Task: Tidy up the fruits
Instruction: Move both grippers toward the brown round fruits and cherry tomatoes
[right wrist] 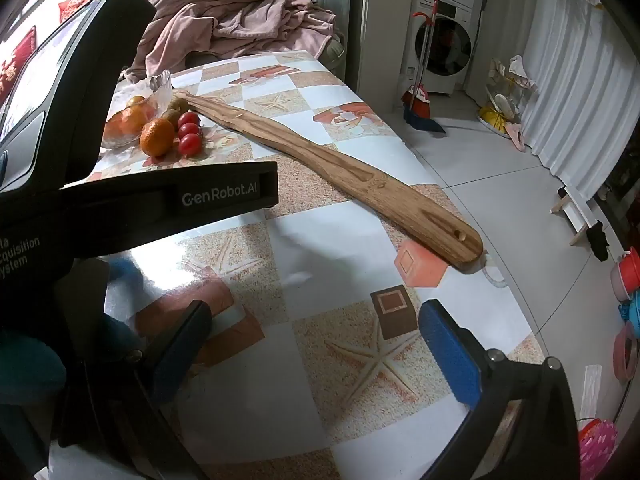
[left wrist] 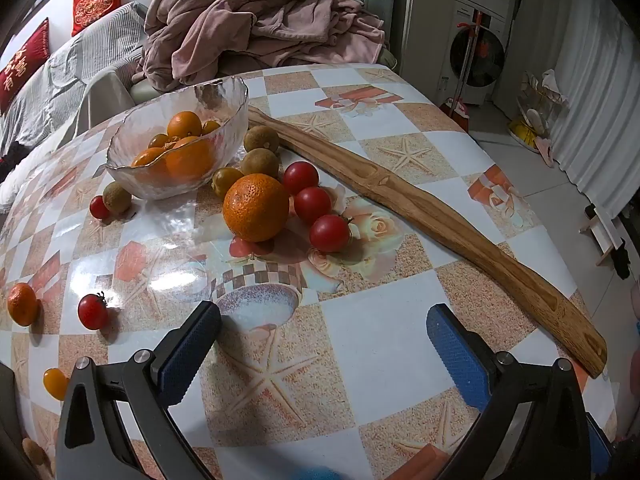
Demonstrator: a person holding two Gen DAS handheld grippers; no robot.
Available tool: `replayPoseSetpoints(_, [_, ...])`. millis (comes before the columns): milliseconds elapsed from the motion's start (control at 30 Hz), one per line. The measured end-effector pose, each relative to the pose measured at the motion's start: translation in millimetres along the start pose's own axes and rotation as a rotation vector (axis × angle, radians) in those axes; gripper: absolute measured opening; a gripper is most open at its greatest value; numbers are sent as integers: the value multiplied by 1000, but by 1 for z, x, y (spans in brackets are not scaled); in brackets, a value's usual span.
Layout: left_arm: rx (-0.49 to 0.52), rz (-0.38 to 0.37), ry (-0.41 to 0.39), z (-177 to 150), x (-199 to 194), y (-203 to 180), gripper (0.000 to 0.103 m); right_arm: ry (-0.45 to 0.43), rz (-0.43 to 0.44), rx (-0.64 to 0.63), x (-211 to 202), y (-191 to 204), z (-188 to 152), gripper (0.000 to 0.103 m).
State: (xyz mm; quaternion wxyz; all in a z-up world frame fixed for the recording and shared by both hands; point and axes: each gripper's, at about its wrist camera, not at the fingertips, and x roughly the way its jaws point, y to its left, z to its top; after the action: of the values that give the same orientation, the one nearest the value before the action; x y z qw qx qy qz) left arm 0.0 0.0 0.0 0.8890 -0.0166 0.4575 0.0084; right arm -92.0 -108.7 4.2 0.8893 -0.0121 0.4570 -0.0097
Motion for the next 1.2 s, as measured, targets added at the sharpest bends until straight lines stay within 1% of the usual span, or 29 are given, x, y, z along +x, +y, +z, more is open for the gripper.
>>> replayPoseSetpoints(67, [3,-5,0,0,0,0,103,-1,1,1,1,0,1,103])
replayPoseSetpoints(167, [35,-2,40,3,-4,2,103,32,9,-9,3,0,5,103])
replayPoseSetpoints(200, [43,-1,31,4,-10,5,103,56,18,-18,4,0,8,103])
replayPoseSetpoints(267, [55,13,-13,10,-25,10,103,91,31,-42,5,-1,10,103])
replayPoseSetpoints(333, [46,-6,-49,15,-47,26,103,123,36,-66,7,1,16,103])
replayPoseSetpoints(400, [29,-36,-62,17,-67,45,103,145,43,-59,1,-3,16,103])
replayPoseSetpoints(500, [17,-42,-48,11,-97,73,103,140,62,-24,-13,-6,16,103])
replayPoseSetpoints(567, [16,-17,-17,0,-110,91,103,145,93,-7,-28,-6,14,103])
replayPoseSetpoints(600, [12,-1,17,-9,-116,105,103,167,110,-7,-30,-3,18,103])
replayPoseSetpoints(633, [10,14,41,-15,-121,110,103,202,130,-11,-33,1,18,103])
replayPoseSetpoints(700, [0,39,94,-32,-129,131,103,240,157,-24,-37,13,19,103])
replayPoseSetpoints(833, [-21,101,208,-70,-135,158,103,307,173,-58,-45,40,12,103])
replayPoseSetpoints(933, [-50,109,273,-90,-134,172,103,317,182,-93,-58,58,3,103])
replayPoseSetpoints(1033, [-74,110,287,-99,-134,179,103,330,198,-102,-60,73,2,103])
replayPoseSetpoints(1200, [-76,101,292,-105,-133,185,103,349,199,-113,-63,88,0,103])
